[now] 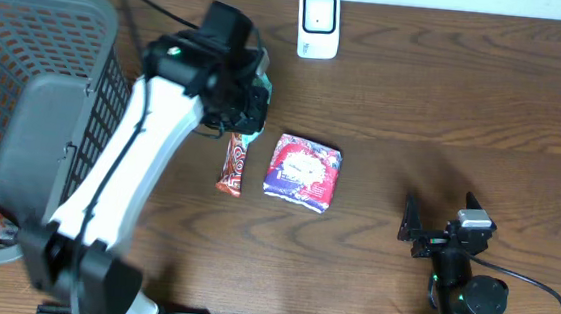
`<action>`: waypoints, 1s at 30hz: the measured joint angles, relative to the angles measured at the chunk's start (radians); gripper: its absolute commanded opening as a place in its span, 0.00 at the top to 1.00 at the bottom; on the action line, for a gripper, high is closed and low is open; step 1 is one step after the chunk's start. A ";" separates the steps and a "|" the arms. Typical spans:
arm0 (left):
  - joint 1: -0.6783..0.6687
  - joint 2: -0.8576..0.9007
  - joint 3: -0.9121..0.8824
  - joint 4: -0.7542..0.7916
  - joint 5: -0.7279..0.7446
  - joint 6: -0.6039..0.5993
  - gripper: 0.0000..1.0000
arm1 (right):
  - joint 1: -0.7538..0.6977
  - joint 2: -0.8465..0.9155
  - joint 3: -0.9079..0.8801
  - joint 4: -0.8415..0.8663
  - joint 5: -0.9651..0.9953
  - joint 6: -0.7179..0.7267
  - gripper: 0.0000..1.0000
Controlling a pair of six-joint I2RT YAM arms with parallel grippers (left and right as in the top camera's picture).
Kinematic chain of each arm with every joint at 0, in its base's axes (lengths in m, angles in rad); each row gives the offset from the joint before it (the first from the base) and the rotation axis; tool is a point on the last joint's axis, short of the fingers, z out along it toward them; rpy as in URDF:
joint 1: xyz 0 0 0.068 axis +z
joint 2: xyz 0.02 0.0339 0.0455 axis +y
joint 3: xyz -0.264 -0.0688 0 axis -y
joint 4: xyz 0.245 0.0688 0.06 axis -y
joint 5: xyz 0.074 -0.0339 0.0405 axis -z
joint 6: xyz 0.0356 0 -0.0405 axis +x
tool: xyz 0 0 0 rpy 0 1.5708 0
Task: Scan the item barcode
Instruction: 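Place the mint-green packet between the bar and floral package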
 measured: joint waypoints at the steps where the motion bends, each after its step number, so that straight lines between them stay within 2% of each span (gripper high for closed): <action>1: -0.002 0.023 0.000 -0.005 -0.014 0.000 0.77 | 0.000 0.000 0.000 0.000 0.000 0.000 0.01; 3: -0.002 0.073 0.000 -0.024 -0.045 -0.001 0.52 | 0.000 0.000 0.000 0.000 0.000 0.000 0.01; 5: -0.001 0.114 0.000 -0.043 -0.069 0.005 0.51 | 0.000 0.000 0.000 0.000 0.000 0.000 0.01; 6: -0.001 0.129 0.000 -0.054 -0.077 0.006 0.48 | 0.000 0.000 0.000 0.000 0.000 0.000 0.01; 7: 0.000 0.138 -0.001 -0.060 -0.081 0.007 0.39 | 0.000 0.000 0.000 0.000 0.000 0.000 0.01; 9: 0.000 0.146 -0.001 -0.067 -0.093 0.006 0.33 | 0.000 0.000 0.000 0.000 0.000 0.000 0.01; 16: 0.013 0.145 0.017 -0.086 -0.100 0.018 0.28 | 0.000 0.000 0.000 0.000 0.000 0.000 0.01; 21: 0.089 0.098 0.135 -0.092 -0.100 0.018 0.24 | 0.000 0.000 0.000 0.000 0.000 0.000 0.01; 25: 0.218 -0.033 0.232 -0.042 -0.127 0.019 0.23 | 0.000 0.000 0.000 0.000 0.000 0.000 0.01; 30: 0.423 -0.196 0.269 -0.013 -0.334 -0.003 0.23 | 0.000 0.000 0.000 0.000 0.000 0.000 0.01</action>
